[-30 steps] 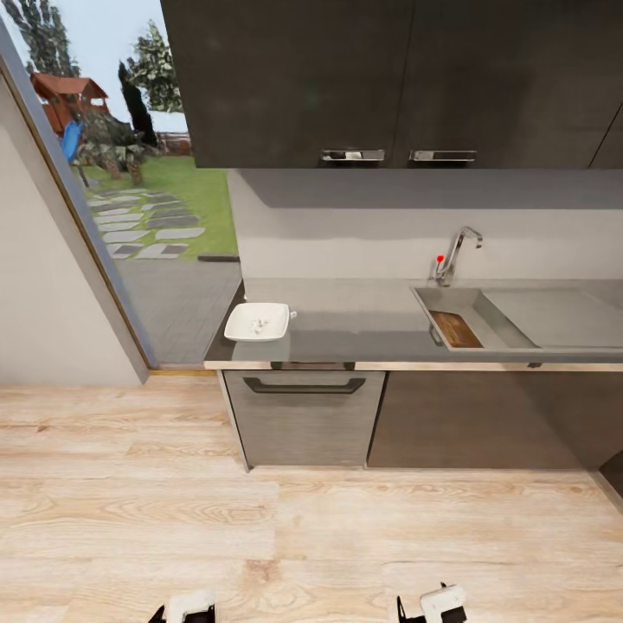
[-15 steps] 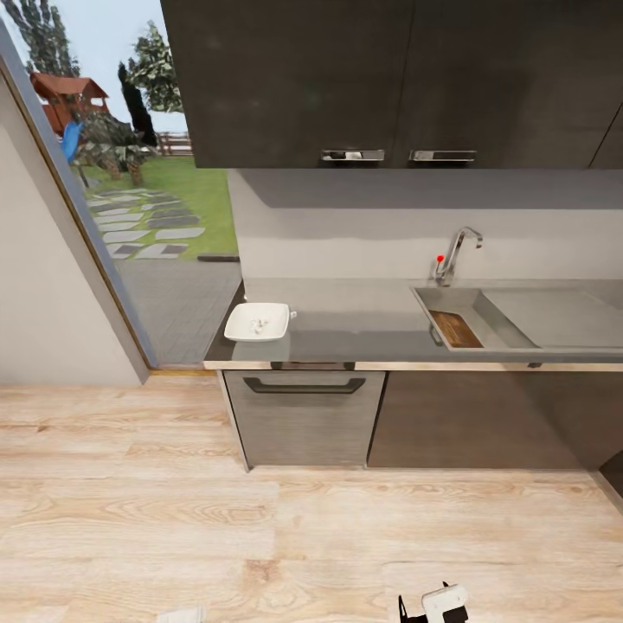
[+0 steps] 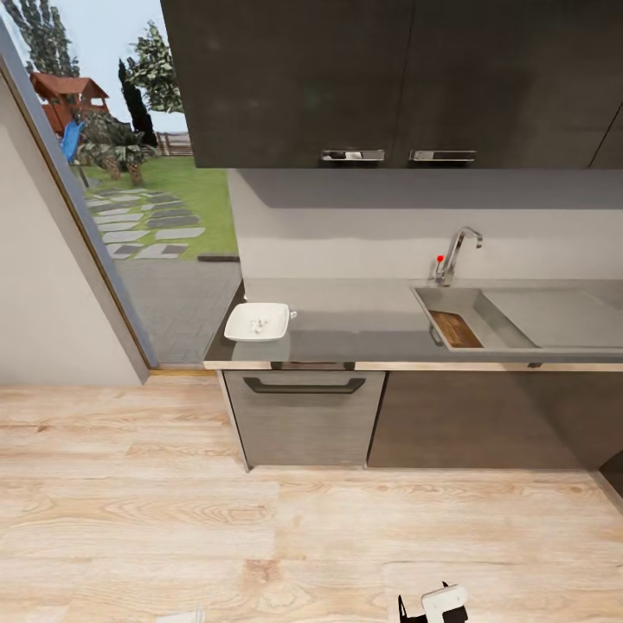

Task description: In the kitchen, take the Vidalia onion out of the sink, dice it on the chopping board with the paring knife, put the diced onion into the bowl on the countertop, then place both the paring knife and the chopping board into the sink.

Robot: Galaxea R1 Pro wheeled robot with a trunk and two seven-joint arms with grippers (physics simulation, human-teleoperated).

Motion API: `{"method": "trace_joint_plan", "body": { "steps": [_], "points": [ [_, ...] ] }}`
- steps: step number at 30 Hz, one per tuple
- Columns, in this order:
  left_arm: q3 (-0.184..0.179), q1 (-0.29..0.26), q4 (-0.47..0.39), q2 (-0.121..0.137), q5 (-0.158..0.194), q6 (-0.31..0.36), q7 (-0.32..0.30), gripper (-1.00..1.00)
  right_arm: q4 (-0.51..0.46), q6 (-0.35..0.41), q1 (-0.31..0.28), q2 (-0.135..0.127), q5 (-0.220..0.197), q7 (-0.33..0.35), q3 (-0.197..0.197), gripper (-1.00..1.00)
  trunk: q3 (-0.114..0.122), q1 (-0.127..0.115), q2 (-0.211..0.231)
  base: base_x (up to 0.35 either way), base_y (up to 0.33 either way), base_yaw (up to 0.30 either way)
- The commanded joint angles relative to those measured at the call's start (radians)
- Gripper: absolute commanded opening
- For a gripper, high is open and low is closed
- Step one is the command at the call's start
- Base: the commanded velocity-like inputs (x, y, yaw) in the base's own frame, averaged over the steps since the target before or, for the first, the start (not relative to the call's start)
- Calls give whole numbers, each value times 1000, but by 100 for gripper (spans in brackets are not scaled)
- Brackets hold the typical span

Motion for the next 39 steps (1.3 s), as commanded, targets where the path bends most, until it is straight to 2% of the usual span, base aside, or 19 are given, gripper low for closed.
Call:
{"method": "trace_joint_plan", "body": {
  "steps": [1, 18, 39],
  "points": [
    [-9, 0, -1, 0, 2, -1, 8, 100, -2, -1, -1, 1, 11, -6, -5, 100, -2, 1, -2, 0, 0, 0],
    [-9, 0, -1, 0, 1, -1, 8, 100, -2, -1, -1, 7, 9, -9, -13, 100, -1, 1, -2, 0, 0, 0],
    [-9, 0, 11, -9, 1, -1, 8, 100, -2, -1, -1, 2, 9, -11, -22, 100, 32, 1, -2, 0, 0, 0]
  ]
}}
